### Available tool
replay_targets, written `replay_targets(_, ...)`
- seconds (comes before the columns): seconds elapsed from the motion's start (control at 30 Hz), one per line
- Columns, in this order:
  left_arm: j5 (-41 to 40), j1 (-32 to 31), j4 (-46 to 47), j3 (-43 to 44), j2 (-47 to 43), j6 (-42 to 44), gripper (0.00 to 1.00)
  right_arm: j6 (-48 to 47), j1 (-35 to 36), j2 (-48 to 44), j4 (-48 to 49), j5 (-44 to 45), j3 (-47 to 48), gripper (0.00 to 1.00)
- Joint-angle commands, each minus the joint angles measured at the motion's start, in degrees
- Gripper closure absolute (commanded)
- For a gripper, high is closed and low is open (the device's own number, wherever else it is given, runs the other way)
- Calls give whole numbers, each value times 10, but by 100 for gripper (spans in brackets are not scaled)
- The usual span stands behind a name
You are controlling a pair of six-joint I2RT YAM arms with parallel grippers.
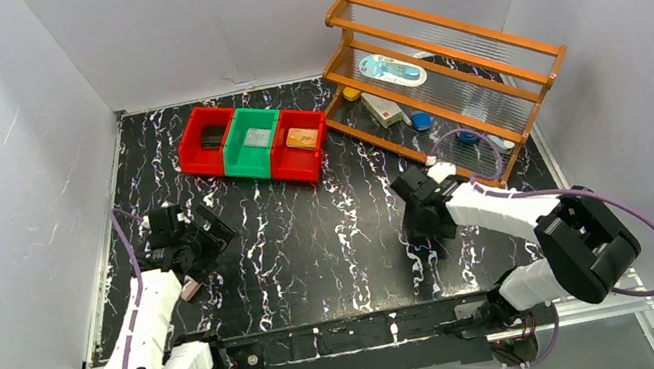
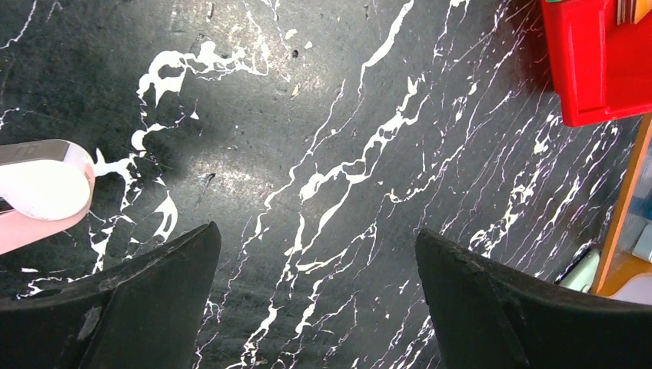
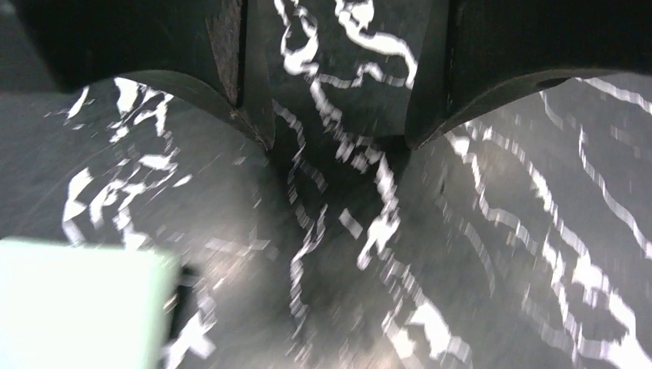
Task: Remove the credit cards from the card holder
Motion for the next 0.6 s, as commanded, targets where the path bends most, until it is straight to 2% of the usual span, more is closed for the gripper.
replay_targets(0.0,32,3,1,-5,-5,19,2,54,61,-9,-94,-16,18,28)
replay_targets(0.13,41,4,4,-3,-8,24,2,61,55,-28,-158,130,79,18)
replay_targets(0.23,52,3,4,1,-9,32,2,54,-1,-15,-190,208,120,14)
replay_targets(0.37,64,3,4,5,-12,36,2,-7,-79,18,-161,216,137,14)
replay_targets(0.57,72,3,4,6,-17,42,2,-51,-136,72,-99,197,122,14)
